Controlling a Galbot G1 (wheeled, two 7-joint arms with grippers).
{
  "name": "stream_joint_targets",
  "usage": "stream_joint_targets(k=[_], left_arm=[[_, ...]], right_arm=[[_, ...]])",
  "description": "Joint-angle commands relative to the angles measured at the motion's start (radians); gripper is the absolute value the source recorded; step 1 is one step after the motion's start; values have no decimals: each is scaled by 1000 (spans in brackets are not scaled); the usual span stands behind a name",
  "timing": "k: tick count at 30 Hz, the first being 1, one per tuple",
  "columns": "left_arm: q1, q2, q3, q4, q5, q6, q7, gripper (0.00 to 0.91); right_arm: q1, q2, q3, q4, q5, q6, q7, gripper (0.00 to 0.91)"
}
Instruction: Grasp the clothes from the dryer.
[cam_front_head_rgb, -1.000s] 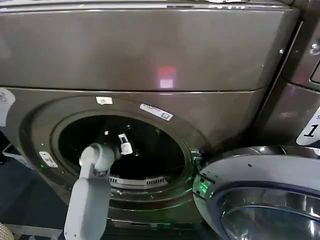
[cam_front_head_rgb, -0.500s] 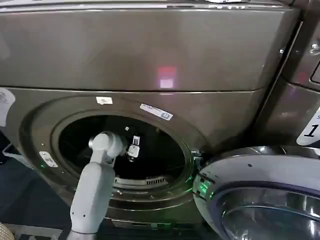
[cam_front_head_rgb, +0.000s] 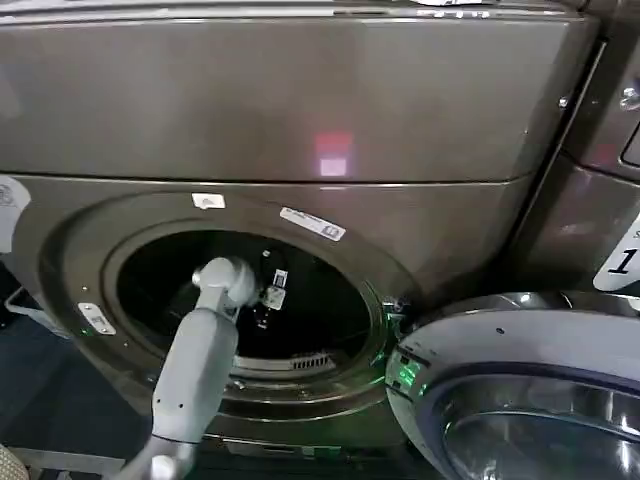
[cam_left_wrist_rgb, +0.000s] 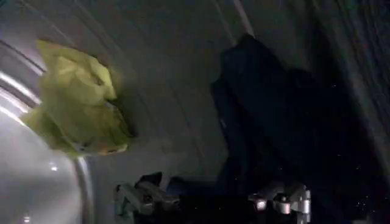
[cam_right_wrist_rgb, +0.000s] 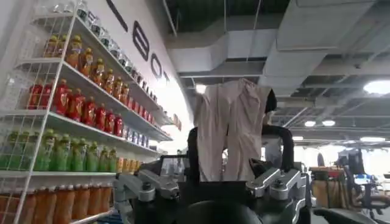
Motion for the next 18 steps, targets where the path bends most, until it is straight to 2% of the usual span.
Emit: stream_joint_targets(k=[1, 2, 3, 4, 5, 7, 18], left_arm=[[0, 2, 3, 78, -37, 14, 5, 774], [-1, 2, 2, 93, -42, 15, 5, 546], [-2, 2, 1, 101, -40, 16, 5, 239], [-3, 2, 2, 107, -36, 11, 6, 125], [-5, 2, 2, 116, -37, 10, 6, 68], [-5, 0, 1, 124, -36, 9, 6, 0], [4, 1, 0, 129, -55, 11, 6, 0]], right_arm=[[-1, 1, -1, 3, 0, 0, 1, 907], [-1, 0, -2, 2, 0, 1, 0, 907], [-2, 0, -2, 2, 0, 1, -1, 907], [-2, 0, -3, 2, 0, 2, 0, 907], [-1, 1, -4, 2, -1, 2, 0, 907], [1, 1, -6, 2, -1, 2, 0, 907], [2, 1, -10, 3, -1, 2, 0, 907]])
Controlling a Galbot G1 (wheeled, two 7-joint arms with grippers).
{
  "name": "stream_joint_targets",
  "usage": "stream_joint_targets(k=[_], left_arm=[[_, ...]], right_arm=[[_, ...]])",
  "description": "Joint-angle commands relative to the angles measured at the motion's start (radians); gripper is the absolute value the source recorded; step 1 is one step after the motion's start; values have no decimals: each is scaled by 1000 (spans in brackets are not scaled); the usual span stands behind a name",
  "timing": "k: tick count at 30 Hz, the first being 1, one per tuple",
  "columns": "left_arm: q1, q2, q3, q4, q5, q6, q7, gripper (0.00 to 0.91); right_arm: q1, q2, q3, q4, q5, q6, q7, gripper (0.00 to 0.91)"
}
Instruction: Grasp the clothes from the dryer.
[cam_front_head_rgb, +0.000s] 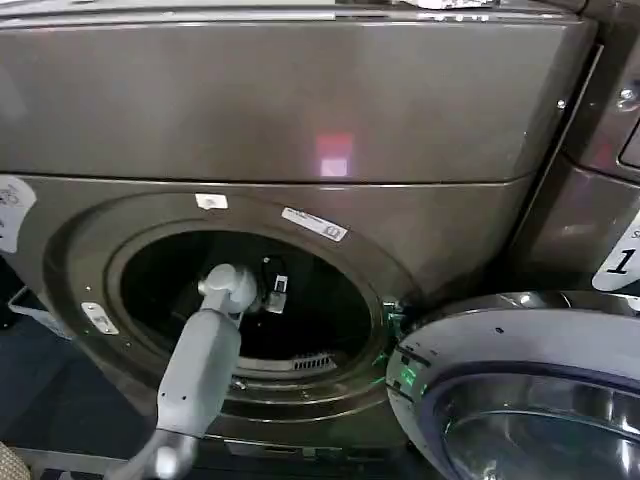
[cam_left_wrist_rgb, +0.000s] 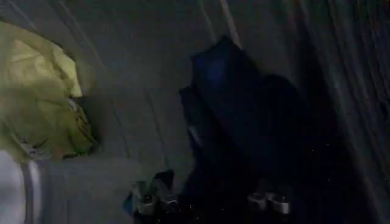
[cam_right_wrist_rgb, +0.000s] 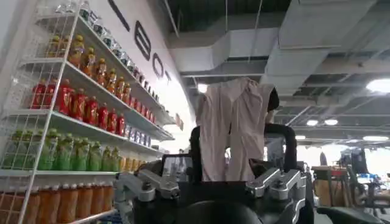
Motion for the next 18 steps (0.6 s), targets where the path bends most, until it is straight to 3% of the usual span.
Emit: stream_joint_targets(k=[1, 7, 14, 18], left_arm=[[5, 1, -2, 34, -26, 14, 4, 0], [18, -1, -2, 3, -151, 53, -51, 0], [21, -10, -9, -43, -323, 142, -344, 0], [37, -26, -9, -84, -364, 200, -487, 0]], right_arm=[[-1, 0, -1, -4, 0, 2, 0, 907], [2, 1, -8, 14, 9, -32, -7, 907], [6, 4, -23, 26, 10, -36, -8, 907], [14, 4, -14, 69, 21, -147, -7, 907]])
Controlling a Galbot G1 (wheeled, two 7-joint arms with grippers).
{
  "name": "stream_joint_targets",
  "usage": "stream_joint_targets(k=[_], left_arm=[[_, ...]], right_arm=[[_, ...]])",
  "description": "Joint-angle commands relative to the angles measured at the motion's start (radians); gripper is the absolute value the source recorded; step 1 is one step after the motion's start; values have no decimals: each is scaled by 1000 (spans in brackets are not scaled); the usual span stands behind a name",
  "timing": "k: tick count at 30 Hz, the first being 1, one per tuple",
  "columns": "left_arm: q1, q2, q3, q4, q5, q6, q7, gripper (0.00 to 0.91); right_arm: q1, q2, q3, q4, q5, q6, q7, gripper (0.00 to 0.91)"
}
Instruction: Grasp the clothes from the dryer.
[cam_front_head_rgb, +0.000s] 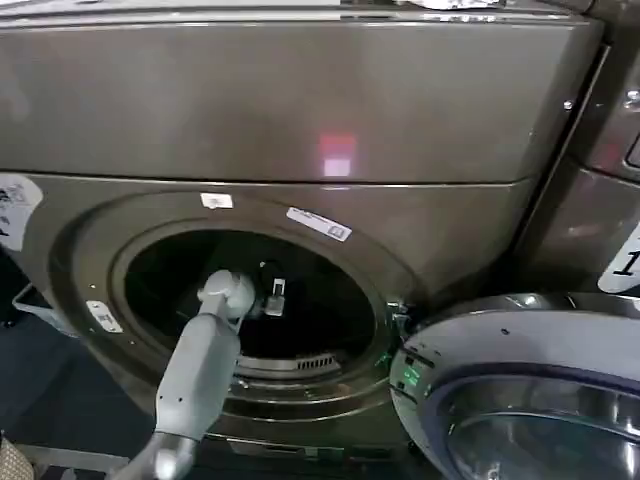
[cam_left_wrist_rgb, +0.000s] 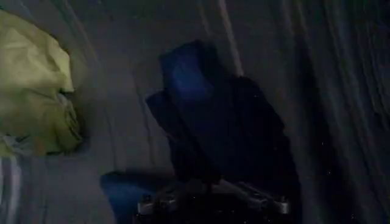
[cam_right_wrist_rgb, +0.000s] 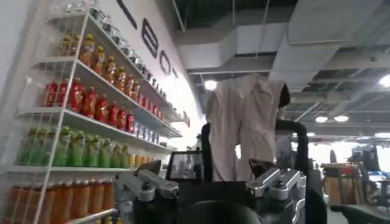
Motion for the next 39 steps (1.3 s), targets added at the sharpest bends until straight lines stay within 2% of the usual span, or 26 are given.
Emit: stream_joint_targets(k=[1, 4, 9, 15, 21, 28, 39], left_arm=[[19, -21, 0, -83, -205, 129, -370, 0], [39, -42, 1, -124, -256, 187, -499, 0], [73, -68, 1, -186, -328, 279, -725, 0], [138, -131, 1, -291, -518, 386, -992, 0], [171, -173, -28, -292, -685, 399, -1224, 0], [209, -185, -22, -324, -842, 405, -1304, 0], [209, -182, -28, -355, -882, 409, -1322, 0]], right_arm=[[7, -1, 1, 45, 10, -109, 7, 907], [12, -1, -26, 15, -19, 4, 11, 907], [12, 3, -30, 7, -38, 8, 9, 907], [30, 0, -54, 27, -44, 7, 11, 907], [24, -1, -56, 35, -43, 10, 4, 907], [22, -3, -60, 31, -48, 8, 5, 907], [31, 2, -65, 30, -72, 4, 15, 907]])
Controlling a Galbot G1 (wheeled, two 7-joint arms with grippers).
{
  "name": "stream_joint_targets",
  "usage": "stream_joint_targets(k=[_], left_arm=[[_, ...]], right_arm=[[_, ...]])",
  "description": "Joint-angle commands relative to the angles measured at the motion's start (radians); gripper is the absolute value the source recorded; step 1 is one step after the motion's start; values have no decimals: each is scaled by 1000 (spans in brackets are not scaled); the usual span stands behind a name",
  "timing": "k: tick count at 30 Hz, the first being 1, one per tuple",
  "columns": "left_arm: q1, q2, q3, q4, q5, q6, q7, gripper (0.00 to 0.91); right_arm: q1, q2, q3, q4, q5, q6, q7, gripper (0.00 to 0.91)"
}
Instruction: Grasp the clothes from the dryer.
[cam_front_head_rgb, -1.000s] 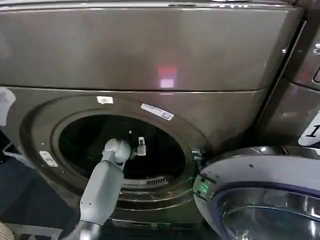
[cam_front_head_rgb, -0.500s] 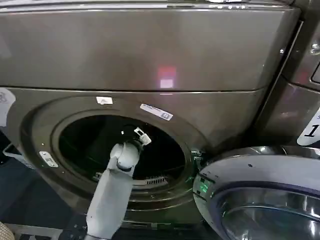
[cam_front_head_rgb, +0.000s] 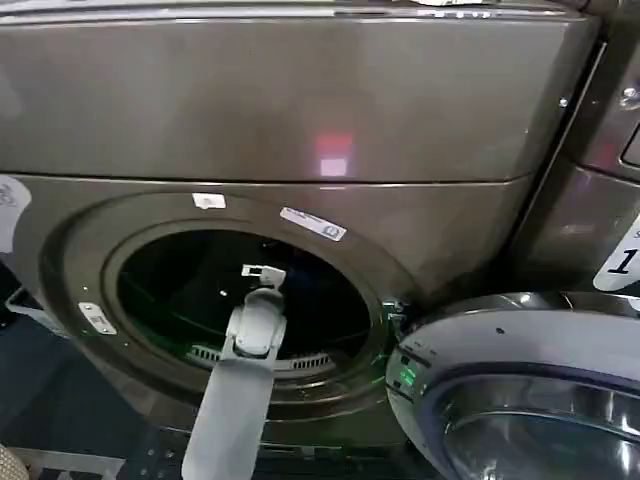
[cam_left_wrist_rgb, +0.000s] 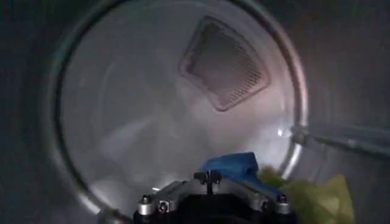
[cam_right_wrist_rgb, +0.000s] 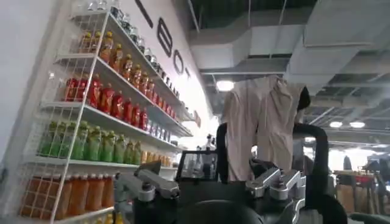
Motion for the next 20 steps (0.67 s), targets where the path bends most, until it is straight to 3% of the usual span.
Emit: stream_joint_targets(k=[1, 20], left_arm=[[14, -15, -6, -31, -111, 19, -102, 0], [5, -5, -4, -20, -117, 18, -79, 0]], right_arm=[[7, 3, 3, 0, -32, -21, 11, 907], [9, 9, 19, 18, -28, -53, 11, 907]])
